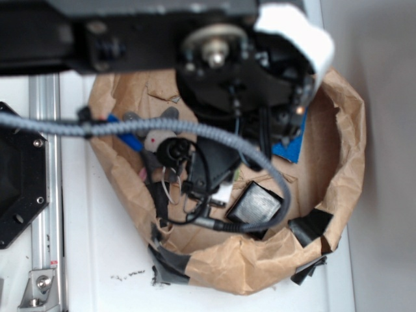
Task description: Grab the black box.
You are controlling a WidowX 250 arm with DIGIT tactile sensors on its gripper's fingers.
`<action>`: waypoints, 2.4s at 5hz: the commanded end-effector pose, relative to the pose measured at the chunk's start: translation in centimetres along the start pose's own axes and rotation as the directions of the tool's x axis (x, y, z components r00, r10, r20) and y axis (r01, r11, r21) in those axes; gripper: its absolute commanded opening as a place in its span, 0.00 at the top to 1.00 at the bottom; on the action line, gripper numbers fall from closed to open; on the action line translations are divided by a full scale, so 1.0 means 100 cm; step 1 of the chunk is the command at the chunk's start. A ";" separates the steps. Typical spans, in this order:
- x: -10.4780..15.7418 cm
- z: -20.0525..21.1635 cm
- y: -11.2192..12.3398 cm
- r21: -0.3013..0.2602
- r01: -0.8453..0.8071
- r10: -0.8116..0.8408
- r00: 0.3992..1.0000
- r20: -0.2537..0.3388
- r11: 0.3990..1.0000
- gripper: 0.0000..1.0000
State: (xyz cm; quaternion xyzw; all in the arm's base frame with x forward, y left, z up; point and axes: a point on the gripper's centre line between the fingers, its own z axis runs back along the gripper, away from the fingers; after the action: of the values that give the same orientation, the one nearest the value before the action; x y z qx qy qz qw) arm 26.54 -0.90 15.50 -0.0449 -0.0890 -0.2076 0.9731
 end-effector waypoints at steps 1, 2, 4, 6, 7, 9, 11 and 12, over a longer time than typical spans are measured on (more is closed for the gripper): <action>-0.005 -0.015 0.001 0.023 0.125 -0.126 0.992 0.030 0.992 0.00; -0.005 -0.015 0.001 0.023 0.125 -0.126 0.992 0.030 0.992 0.00; -0.005 -0.015 0.001 0.023 0.125 -0.126 0.992 0.030 0.992 0.00; 0.006 -0.045 -0.005 0.010 0.158 -0.158 0.987 -0.003 0.987 0.00; 0.009 -0.057 -0.007 0.012 0.188 -0.188 0.982 -0.021 0.982 0.00; 0.014 -0.081 0.001 0.017 0.210 -0.208 0.975 -0.073 0.978 0.00; 0.023 -0.087 -0.033 -0.005 0.325 -0.325 0.944 -0.054 0.946 0.00; 0.025 -0.087 -0.037 -0.022 0.338 -0.338 0.940 -0.043 0.941 0.00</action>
State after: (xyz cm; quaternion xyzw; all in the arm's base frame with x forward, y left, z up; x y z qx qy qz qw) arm 28.24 -5.01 6.33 -0.0351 -0.0471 -0.3553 0.9329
